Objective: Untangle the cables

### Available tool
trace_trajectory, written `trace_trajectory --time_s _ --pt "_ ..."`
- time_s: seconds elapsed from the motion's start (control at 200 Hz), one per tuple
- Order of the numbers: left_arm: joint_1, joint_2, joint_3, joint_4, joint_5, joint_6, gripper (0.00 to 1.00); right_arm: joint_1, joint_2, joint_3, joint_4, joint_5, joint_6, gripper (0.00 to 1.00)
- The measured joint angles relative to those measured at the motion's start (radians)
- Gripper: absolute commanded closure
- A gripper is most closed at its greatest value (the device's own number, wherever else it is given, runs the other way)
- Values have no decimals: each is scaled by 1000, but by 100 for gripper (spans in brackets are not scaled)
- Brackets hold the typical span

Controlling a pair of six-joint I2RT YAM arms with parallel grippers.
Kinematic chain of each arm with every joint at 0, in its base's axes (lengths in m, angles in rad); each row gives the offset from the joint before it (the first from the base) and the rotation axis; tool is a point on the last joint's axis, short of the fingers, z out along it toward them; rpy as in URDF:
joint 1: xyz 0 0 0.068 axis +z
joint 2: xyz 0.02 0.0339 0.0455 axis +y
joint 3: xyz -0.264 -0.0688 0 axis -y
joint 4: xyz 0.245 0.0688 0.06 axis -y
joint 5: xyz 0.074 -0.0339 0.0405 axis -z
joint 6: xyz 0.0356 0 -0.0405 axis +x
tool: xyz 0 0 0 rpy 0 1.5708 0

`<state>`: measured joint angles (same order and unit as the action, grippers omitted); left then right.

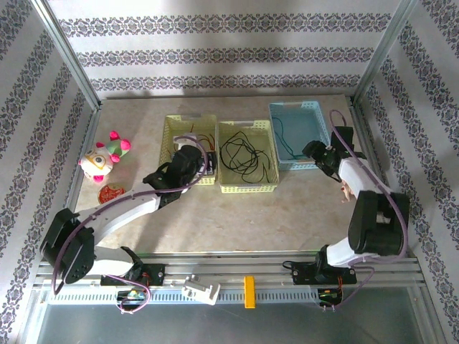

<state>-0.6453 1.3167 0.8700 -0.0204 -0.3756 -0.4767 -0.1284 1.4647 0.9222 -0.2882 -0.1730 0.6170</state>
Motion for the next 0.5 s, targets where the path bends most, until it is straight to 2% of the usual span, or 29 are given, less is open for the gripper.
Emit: trace_trajectory --time_s 0.045,0.24,0.27,0.4,0.5 --pt "11 -31 -12 -3 -33 2 0 0 -57 -16 -6 29 -5 20" --pt "87 -162 -67 -27 -196 11 1 6 -352 -154 37 145 -42 9" --pt "105 -178 -77 -32 -232 17 1 15 -403 -196 69 167 -52 2" --pt "193 -237 -161 -22 -380 61 1 130 -591 -449 350 304 -167 2" --pt "268 -256 -276 57 -453 157 1 212 -586 -575 502 405 -278 2"
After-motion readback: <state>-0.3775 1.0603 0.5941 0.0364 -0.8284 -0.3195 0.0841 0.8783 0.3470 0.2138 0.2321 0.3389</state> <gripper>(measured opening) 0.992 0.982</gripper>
